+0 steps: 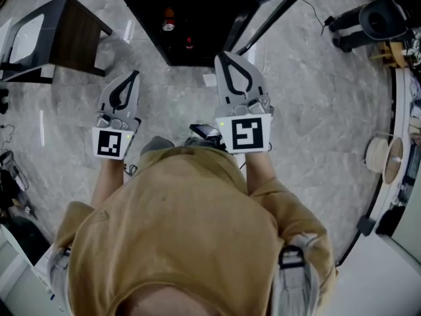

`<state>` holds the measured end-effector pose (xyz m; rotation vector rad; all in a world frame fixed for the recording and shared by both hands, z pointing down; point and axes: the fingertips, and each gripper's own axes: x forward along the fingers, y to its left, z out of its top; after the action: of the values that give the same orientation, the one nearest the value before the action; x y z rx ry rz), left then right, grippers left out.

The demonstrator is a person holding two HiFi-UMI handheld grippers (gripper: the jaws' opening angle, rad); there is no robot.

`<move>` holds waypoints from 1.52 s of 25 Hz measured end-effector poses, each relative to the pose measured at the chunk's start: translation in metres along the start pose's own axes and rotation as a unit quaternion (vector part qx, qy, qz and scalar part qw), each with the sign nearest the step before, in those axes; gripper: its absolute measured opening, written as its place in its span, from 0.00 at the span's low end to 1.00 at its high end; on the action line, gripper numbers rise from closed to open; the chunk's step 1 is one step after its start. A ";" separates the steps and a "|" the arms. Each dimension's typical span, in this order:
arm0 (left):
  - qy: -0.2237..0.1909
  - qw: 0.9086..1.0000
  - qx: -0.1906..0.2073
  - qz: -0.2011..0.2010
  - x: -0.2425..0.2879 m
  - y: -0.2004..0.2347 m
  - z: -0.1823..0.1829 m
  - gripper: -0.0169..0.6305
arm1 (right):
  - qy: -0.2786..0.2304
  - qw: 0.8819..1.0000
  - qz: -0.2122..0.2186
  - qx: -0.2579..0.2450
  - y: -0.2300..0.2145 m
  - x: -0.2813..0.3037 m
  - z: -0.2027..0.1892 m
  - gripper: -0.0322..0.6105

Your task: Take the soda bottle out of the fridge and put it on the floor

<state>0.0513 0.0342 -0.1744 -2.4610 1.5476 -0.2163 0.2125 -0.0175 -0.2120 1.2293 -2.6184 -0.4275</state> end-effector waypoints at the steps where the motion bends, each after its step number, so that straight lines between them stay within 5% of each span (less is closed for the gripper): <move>1: 0.002 1.000 -0.001 -0.001 0.002 -0.001 -0.001 0.02 | 0.000 1.000 0.000 0.000 -0.003 0.002 -0.001 0.05; 21: -0.033 0.998 0.005 -0.051 0.027 0.069 -0.001 0.02 | 0.019 0.997 -0.044 -0.055 0.000 0.054 0.030 0.05; 29: -0.027 0.994 -0.005 -0.104 0.064 0.098 -0.057 0.02 | 0.068 0.995 -0.043 -0.064 0.024 0.105 0.005 0.05; 38: -0.004 0.990 -0.012 -0.141 0.096 0.106 -0.156 0.02 | 0.116 0.991 -0.022 -0.065 0.060 0.155 -0.080 0.05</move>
<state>-0.0369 -0.1139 -0.0523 -2.6904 1.1989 -0.2355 0.0974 -0.1148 -0.1051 1.2169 -2.3357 -0.4271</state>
